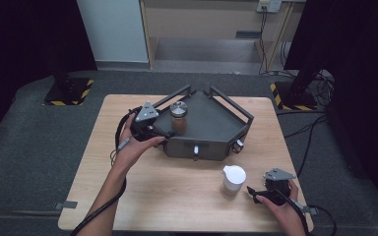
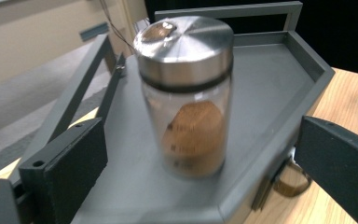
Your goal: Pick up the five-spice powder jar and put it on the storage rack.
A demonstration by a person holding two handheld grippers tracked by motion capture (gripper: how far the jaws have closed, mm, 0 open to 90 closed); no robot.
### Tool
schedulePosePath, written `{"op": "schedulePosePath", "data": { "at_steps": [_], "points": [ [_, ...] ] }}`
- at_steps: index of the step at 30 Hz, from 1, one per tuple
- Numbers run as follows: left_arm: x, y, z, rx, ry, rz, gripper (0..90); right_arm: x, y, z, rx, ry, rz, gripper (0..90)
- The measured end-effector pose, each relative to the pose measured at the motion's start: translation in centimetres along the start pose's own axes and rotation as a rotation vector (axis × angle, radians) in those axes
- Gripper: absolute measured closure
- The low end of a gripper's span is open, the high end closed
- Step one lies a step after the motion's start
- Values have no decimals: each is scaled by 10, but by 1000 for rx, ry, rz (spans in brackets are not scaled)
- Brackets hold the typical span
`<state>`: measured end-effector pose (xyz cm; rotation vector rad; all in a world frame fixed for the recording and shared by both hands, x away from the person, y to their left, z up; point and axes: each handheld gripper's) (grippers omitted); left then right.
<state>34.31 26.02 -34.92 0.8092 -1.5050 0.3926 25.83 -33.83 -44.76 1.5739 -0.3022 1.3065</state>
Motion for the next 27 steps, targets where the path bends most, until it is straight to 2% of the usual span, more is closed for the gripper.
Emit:
{"op": "schedulePosePath", "data": {
  "at_steps": [2, 9, 13, 18, 25, 27],
  "points": [
    [-7, 10, 2, 1, 19, 11, 16, 0, 0, 0, 1, 0, 2, 63],
    [-27, 34, 12, 16, 29, 7, 17, 2, 1, 0, 7, 2, 10, 63],
    [-39, 39, 18, 29, 25, -14, 20, 3, 1, 0, 9, 5, 17, 63],
    [-60, 44, 29, 36, 36, -17, 19, 3, 3, 1, 6, 5, 26, 62],
    [-72, 52, 36, 31, 37, -33, 20, 3, 3, 1, 6, 1, 27, 62],
    [-73, 55, 41, 40, 21, -49, 21, 4, 4, 1, 6, 2, 30, 62]
  ]
}}
Point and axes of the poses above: each handheld gripper's, and its own axes: y roughly backward along the jaws, x roughly out of its top, z roughly to its right, and after that the axes turned 8 degrees about z, right-handed
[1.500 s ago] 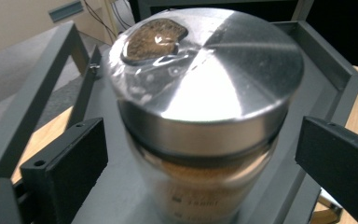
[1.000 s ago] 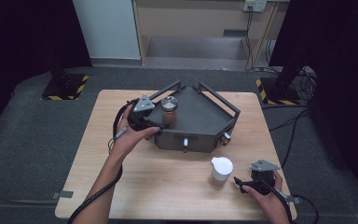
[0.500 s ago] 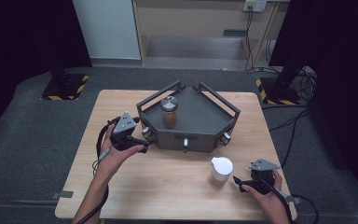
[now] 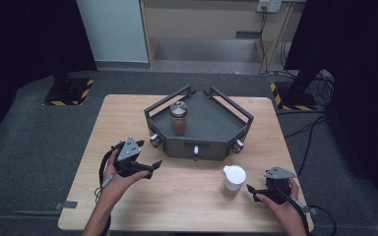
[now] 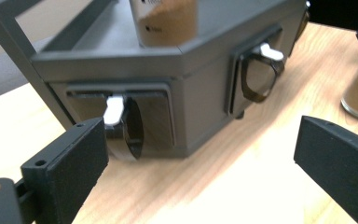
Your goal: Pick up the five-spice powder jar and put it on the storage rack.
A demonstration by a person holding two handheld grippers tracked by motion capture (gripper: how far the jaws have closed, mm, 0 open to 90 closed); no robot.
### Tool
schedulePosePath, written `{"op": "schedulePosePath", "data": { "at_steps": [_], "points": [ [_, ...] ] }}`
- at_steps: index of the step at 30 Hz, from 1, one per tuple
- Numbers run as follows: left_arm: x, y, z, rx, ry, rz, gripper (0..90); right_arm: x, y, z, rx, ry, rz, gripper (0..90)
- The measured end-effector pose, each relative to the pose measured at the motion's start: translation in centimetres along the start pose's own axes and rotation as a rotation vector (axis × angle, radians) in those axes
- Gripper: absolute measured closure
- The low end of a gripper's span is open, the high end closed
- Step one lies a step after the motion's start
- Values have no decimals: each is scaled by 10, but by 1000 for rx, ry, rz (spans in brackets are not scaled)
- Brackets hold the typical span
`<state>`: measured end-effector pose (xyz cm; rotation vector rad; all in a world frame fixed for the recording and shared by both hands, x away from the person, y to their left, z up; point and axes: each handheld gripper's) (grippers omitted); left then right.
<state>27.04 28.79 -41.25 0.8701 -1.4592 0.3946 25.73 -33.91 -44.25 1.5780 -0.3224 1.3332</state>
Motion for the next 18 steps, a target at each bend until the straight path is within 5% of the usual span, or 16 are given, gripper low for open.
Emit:
{"op": "schedulePosePath", "data": {
  "at_steps": [18],
  "points": [
    [-36, -3, 2, 0, 10, 4, 23, -1, -2, -2, 6, 5, 2, 61]
  ]
}}
Point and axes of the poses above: each handheld gripper's, and its own axes: y roughly backward along the jaws, x roughly out of its top, z roughly to its right, and after that the axes turned 8 degrees about z, right-handed
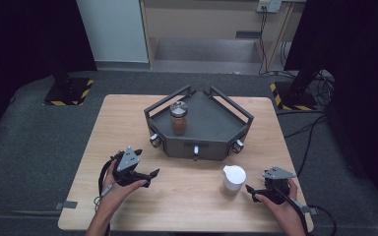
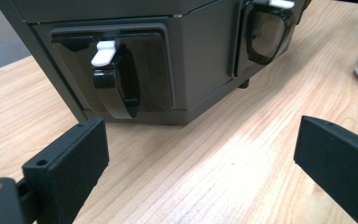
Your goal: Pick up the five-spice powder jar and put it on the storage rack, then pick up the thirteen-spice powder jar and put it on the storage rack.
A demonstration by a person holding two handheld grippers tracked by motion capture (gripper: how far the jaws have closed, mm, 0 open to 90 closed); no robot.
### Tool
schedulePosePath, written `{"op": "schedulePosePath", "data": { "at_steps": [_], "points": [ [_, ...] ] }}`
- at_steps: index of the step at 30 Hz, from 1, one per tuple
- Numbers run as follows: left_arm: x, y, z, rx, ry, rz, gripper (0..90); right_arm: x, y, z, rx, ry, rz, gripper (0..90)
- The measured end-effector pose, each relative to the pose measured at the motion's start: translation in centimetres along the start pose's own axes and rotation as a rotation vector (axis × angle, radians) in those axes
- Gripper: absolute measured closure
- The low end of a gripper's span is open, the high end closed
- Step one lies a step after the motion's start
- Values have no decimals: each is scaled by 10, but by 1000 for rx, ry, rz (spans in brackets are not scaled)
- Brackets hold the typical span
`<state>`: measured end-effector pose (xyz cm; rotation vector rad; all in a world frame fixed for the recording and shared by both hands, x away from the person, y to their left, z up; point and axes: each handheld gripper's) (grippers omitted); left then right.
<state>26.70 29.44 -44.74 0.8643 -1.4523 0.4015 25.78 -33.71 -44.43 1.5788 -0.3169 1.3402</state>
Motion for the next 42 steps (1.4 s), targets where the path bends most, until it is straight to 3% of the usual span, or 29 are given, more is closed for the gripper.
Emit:
{"op": "schedulePosePath", "data": {
  "at_steps": [4, 6, 19, 42],
  "points": [
    [-2, -1, -1, -4, -14, 2, 25, 0, 0, 0, -1, -1, 1, 61],
    [-4, -3, -3, -2, -43, -18, 27, 0, 0, -1, 1, 0, -1, 61],
    [-11, 5, -18, 5, -18, -19, 18, 1, -2, 0, 5, 12, -8, 61],
    [-8, 3, -15, -18, -47, -35, 17, 6, 1, 3, 19, 21, -19, 49]
  ]
}}
Point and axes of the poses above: each handheld gripper's, and its own axes: y roughly backward along the jaws, x roughly out of its top, z roughly to its right, and after that the axes turned 8 degrees about z, right-handed
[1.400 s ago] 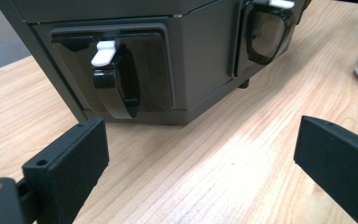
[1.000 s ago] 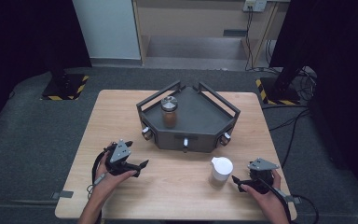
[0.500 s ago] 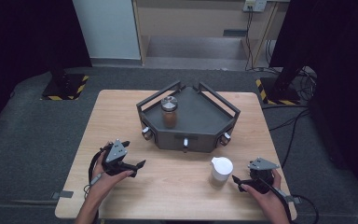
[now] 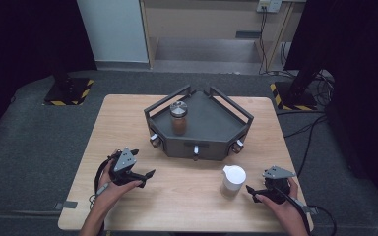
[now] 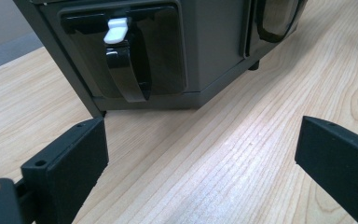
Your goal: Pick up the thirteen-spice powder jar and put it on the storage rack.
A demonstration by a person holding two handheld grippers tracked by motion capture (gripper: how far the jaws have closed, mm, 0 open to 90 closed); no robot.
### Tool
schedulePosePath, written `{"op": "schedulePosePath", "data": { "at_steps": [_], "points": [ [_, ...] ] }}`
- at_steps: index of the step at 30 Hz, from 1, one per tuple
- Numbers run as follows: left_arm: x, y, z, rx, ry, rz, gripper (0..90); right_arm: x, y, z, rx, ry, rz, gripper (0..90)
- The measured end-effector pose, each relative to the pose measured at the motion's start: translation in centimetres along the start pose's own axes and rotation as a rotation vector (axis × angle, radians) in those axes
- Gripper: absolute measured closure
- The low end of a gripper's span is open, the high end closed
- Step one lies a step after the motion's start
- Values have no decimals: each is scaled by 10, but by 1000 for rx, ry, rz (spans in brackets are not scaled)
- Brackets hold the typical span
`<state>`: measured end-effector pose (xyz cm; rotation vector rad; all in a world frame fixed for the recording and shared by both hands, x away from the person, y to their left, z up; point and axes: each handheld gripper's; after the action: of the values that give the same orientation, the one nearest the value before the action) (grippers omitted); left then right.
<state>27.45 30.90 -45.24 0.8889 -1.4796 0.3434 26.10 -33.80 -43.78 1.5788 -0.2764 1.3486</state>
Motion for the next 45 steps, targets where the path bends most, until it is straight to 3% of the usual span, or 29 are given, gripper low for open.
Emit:
{"op": "schedulePosePath", "data": {
  "at_steps": [16, 23, 24, 30, 37, 45],
  "points": [
    [1, -2, 1, 1, -13, -15, 17, 6, 0, 5, 51, 14, -37, 48],
    [2, -2, 2, 3, -16, -20, 17, 10, 2, 11, 96, 23, -57, 49],
    [2, -3, 2, 2, -17, -22, 17, 10, 2, 16, 129, 15, -62, 49],
    [2, -3, 2, 0, -22, -25, 17, 12, -2, 21, 211, 35, -68, 48],
    [2, -3, 3, 1, -24, -26, 17, 14, -4, 18, 286, 70, -29, 49],
    [3, -3, 3, 2, -29, -30, 17, 15, -1, 14, 335, 76, 66, 47]
  ]
}}
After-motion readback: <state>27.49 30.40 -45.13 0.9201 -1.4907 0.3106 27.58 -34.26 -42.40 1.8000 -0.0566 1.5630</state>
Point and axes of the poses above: each handheld gripper's, and its own axes: y roughly backward along the jaws, x roughly out of its top, z roughly to its right, and after that the axes turned 8 degrees about z, right-handed
